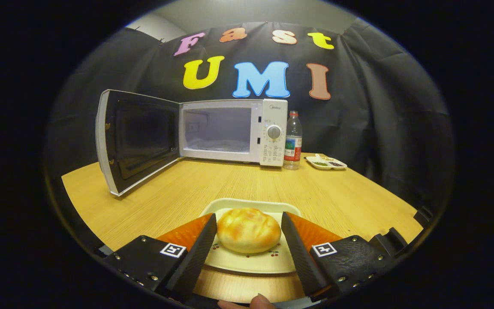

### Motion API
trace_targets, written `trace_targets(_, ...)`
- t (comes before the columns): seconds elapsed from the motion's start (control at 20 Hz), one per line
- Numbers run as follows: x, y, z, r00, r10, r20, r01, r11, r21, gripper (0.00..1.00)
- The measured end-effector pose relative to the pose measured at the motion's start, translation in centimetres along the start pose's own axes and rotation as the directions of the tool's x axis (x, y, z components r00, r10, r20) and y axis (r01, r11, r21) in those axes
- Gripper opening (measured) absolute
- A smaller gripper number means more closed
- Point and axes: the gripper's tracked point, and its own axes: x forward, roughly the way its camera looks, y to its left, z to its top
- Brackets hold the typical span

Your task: Open the microwave, put the food inside, and close the microwave door.

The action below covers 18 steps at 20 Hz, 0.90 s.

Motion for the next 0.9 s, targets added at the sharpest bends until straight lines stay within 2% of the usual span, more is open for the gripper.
trace_targets(0.2,0.8,-0.1,-0.3,1.000,-0.025,-0.007,0.024,0.999,-0.025,0.92)
trace_targets(0.35,0.5,0.4,-0.3,1.000,0.002,-0.011,-0.002,0.999,-0.043,0.88)
trace_targets(0.4,0.5,0.6,-0.1,1.000,0.020,-0.003,-0.020,0.999,-0.029,0.81)
trace_targets(0.45,0.4,0.7,-0.3,0.999,0.032,-0.007,-0.033,0.999,-0.020,0.82)
trace_targets(0.5,0.4,0.7,-0.3,0.999,0.040,-0.013,-0.041,0.999,-0.030,0.72)
trace_targets(0.55,0.2,0.6,0.0,0.999,0.036,-0.013,-0.037,0.998,-0.043,0.72)
trace_targets(0.6,0.3,0.5,0.1,0.999,0.035,-0.018,-0.036,0.998,-0.055,0.60)
trace_targets(0.9,-0.1,2.1,3.3,0.998,0.058,0.036,-0.052,0.987,-0.149,0.60)
